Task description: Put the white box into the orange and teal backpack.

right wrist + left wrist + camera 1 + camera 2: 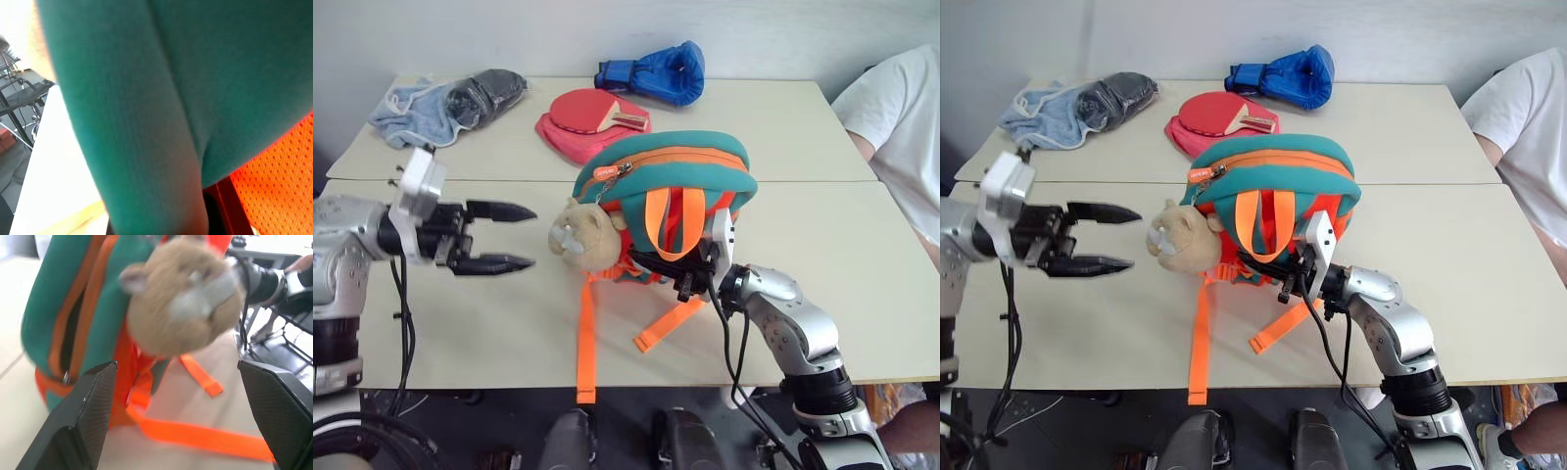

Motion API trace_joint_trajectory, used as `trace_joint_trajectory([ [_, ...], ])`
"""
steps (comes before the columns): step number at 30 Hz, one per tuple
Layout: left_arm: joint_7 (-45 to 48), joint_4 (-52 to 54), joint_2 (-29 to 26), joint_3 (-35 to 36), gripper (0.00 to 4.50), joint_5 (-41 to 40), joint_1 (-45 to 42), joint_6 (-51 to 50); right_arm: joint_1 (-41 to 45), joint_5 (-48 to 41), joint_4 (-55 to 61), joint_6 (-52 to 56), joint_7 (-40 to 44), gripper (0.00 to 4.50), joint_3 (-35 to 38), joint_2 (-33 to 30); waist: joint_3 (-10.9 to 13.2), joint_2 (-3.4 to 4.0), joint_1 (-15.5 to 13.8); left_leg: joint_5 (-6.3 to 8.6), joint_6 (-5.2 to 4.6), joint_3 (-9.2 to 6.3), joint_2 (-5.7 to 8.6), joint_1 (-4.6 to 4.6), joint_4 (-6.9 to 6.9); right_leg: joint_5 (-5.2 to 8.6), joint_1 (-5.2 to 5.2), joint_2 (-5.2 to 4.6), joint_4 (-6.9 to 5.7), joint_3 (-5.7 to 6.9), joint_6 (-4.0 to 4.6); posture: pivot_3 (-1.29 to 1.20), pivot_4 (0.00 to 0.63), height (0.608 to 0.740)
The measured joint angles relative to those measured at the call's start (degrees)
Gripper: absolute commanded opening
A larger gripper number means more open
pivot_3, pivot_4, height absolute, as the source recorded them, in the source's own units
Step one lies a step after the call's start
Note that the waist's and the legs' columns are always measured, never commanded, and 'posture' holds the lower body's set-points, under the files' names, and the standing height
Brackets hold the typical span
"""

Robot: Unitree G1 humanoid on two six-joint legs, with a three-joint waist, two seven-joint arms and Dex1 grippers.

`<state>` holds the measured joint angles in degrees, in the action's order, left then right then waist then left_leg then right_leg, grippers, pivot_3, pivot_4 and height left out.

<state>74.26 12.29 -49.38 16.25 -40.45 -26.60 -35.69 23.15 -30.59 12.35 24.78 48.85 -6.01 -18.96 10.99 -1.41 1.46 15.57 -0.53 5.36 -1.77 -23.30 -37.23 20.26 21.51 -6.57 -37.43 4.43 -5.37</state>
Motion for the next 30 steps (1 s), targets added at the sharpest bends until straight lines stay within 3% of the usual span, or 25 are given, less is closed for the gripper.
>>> trace_joint_trajectory([
  [5, -9.44, 8.58, 4.07, 0.33, 4.13, -1.82, 2.47, -0.95, 0.55, 0.03, -0.95, 0.00, 0.32, 0.00, -0.01, 0.02, 0.00, 0.01, 0.09, -0.03, 0.05, 0.04, 0.00, 0.08, 0.06, 0.00, 0.00, 0.04, -0.03, 0.00, 0.00, 0.00, 0.150, 0.740],
  [10, -15.93, 6.80, 9.09, -3.84, 4.13, 2.36, 1.53, 2.55, 1.40, -0.03, -1.45, -0.09, 1.21, 0.00, -0.24, 0.62, 0.00, 0.00, 0.03, -0.03, 0.06, 0.05, 0.00, 0.05, 0.05, 0.00, 0.01, 0.08, 0.00, 0.00, 0.00, 0.00, 0.150, 0.740],
  [18, -17.57, 6.67, 10.13, -5.79, 1.88, 4.46, 1.11, 6.33, 1.40, -0.02, -1.62, -0.86, 1.53, 0.00, -0.24, 1.44, 0.00, 0.00, 0.08, -0.04, 0.06, 0.07, -0.01, 0.06, 0.06, 0.00, 0.02, 0.09, 0.00, 0.01, 0.00, 0.00, 0.150, 0.740],
  [21, -17.69, 5.56, 10.49, -4.72, 1.07, 1.48, 0.94, 4.86, 1.35, -0.03, -1.61, -1.02, 1.45, 0.00, -0.23, 1.54, 0.00, 0.00, 0.08, -0.04, 0.06, 0.06, -0.01, 0.05, 0.05, 0.00, 0.02, 0.08, 0.00, 0.01, 0.00, 0.00, 0.150, 0.740],
  [24, -16.99, 2.45, 7.24, -1.42, 0.66, -3.34, 0.03, 0.25, 0.80, -0.03, -1.50, -1.14, 0.89, 0.00, -0.22, 1.65, 0.00, 0.00, 0.16, -0.04, 0.08, 0.06, -0.03, 0.06, 0.07, 0.00, 0.04, 0.09, 0.00, 0.01, 0.00, 0.00, 0.150, 0.740],
  [30, -16.95, -13.19, 1.28, 2.31, 0.66, -2.62, -5.94, -0.37, -1.53, -0.04, 0.09, -2.31, -1.95, 0.00, 0.03, 2.81, 0.00, 0.00, 0.12, -0.06, 0.11, 0.07, 0.00, 0.07, 0.09, 0.00, 0.05, 0.12, -0.01, 0.03, 0.00, 0.00, 0.150, 0.740],
])
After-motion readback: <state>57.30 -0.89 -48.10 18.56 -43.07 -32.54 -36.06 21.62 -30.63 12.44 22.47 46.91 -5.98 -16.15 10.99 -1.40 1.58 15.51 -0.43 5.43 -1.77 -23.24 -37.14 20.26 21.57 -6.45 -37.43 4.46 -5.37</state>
